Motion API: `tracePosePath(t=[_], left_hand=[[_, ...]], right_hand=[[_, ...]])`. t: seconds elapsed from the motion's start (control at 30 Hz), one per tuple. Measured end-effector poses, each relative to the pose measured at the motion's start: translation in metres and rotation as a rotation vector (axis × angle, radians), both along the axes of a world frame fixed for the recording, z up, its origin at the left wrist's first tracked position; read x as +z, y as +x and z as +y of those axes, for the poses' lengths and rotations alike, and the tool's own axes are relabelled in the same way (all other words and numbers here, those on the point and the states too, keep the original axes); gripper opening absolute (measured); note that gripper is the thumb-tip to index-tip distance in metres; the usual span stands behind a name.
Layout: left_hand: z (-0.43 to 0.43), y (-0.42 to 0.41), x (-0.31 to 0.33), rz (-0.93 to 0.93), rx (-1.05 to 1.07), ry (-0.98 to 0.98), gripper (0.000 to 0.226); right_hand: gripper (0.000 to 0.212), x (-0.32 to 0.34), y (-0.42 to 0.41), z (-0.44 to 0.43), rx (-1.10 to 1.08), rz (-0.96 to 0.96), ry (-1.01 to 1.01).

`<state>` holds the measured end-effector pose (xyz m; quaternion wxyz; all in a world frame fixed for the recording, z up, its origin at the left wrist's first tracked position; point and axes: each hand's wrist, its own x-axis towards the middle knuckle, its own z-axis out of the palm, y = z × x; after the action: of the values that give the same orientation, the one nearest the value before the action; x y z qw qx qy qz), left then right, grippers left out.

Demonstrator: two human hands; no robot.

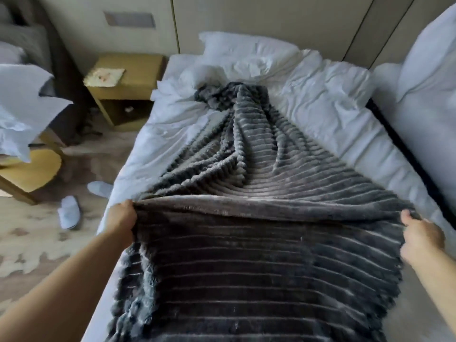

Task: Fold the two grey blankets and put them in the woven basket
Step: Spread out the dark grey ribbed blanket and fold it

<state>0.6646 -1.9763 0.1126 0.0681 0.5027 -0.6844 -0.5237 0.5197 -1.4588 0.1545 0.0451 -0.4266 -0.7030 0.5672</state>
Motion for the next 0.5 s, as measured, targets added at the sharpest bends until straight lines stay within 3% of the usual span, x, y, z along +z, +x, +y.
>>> tracePosePath(t=[0.1,0.17,0.2,0.27,0.3,0.33,0.4,0.43,0.5], left_hand=[[0.003,0.013,0.034,0.141,-0.055,-0.086,0.026],[0.011,0.025,0.057,0.204,-0.246,-0.076,0.017],[0.012,0.031,0.064,0.135,-0.387,-0.071,0.015],[0.008,0.04,0.077,-0.254,-0.764,-0.222,0.031],[0.007,0.041,0.082,-0.428,-0.875,-0.336,0.028],[0.006,0.041,0.091,-0.489,-0.88,-0.439,0.022],[0.002,0.038,0.104,-0.231,-0.613,-0.402,0.01],[0.001,0.038,0.11,-0.005,-0.446,-0.318,0.009],[0.004,0.039,0.124,0.407,-0.203,-0.092,0.025]], right_hand=[[0.025,0.04,0.013,0.017,0.053,0.008,-0.305],[0.031,0.058,0.029,0.021,0.232,-0.099,-0.349],[0.038,0.06,0.036,0.025,0.342,-0.219,-0.29],[0.059,0.064,0.049,0.029,0.57,-0.501,-0.211],[0.061,0.067,0.053,0.03,0.641,-0.564,-0.216],[0.055,0.07,0.056,0.029,0.678,-0.533,-0.209],[0.029,0.081,0.05,0.023,0.596,-0.295,-0.196],[0.026,0.086,0.044,0.02,0.514,-0.129,-0.207],[0.033,0.098,0.039,0.015,0.348,0.164,-0.412]])
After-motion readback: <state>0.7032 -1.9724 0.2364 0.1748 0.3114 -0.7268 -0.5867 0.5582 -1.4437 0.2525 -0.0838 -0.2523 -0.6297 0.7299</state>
